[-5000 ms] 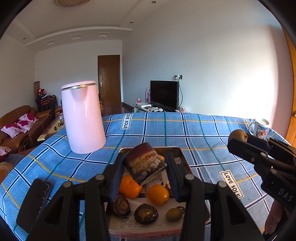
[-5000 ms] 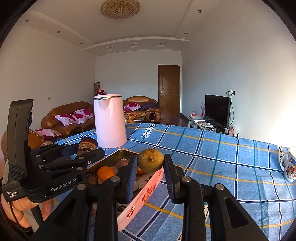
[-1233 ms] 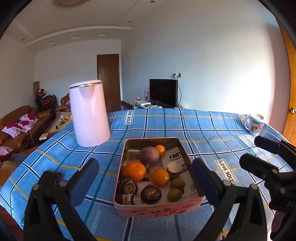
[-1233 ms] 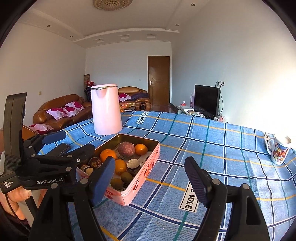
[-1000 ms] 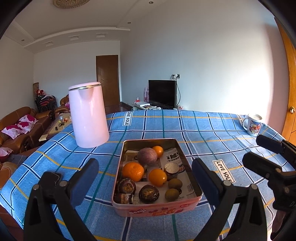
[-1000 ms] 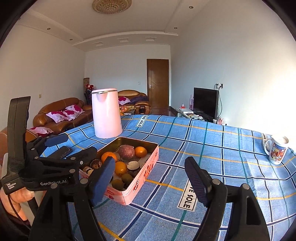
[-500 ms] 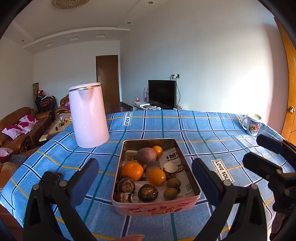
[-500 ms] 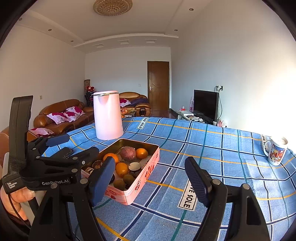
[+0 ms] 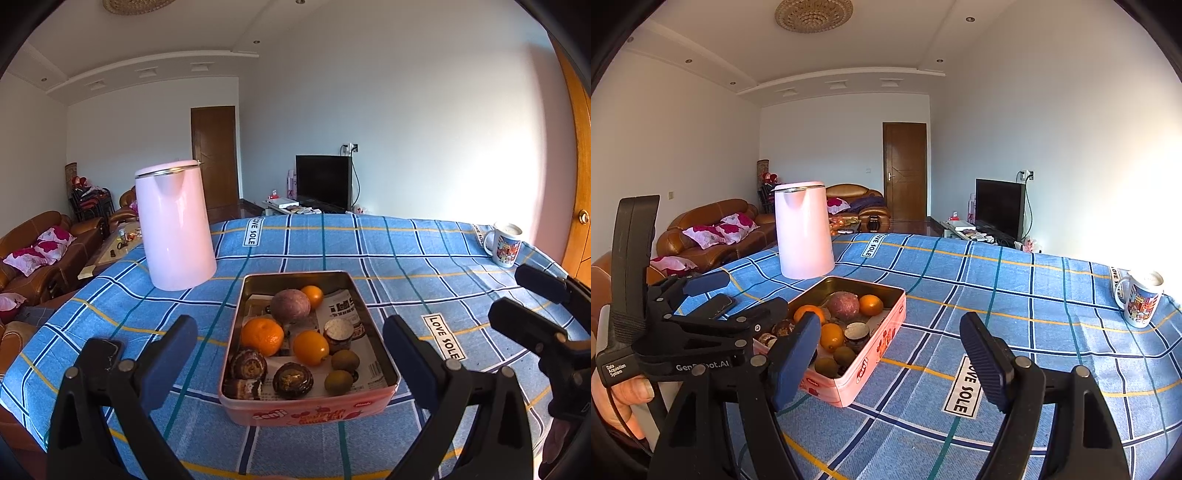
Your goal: Organize fruits
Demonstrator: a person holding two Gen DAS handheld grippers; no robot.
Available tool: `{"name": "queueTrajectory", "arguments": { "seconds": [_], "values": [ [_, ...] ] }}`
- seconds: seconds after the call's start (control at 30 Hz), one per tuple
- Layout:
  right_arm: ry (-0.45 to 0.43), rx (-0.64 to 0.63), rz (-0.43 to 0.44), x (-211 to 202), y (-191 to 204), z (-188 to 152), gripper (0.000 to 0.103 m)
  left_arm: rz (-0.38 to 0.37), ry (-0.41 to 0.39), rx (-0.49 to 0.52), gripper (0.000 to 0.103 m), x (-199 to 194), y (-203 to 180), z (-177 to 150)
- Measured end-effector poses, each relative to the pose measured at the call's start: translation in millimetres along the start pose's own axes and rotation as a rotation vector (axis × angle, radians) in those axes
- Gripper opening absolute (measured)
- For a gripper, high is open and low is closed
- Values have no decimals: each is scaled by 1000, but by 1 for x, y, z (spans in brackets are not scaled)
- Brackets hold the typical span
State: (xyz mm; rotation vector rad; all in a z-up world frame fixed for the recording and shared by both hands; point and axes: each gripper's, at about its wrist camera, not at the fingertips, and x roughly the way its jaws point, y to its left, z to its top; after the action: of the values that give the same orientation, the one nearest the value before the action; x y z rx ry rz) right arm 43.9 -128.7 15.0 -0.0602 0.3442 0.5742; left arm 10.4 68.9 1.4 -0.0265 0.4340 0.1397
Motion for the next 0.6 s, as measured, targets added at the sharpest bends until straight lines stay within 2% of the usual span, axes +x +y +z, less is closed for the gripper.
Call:
{"name": "queueTrajectory", "arguments": {
  "seconds": [0.6],
  "values": [
    [18,8,-18,3,-8,-4,79,5,-2,21,103,0,-4,-2]
  ]
}}
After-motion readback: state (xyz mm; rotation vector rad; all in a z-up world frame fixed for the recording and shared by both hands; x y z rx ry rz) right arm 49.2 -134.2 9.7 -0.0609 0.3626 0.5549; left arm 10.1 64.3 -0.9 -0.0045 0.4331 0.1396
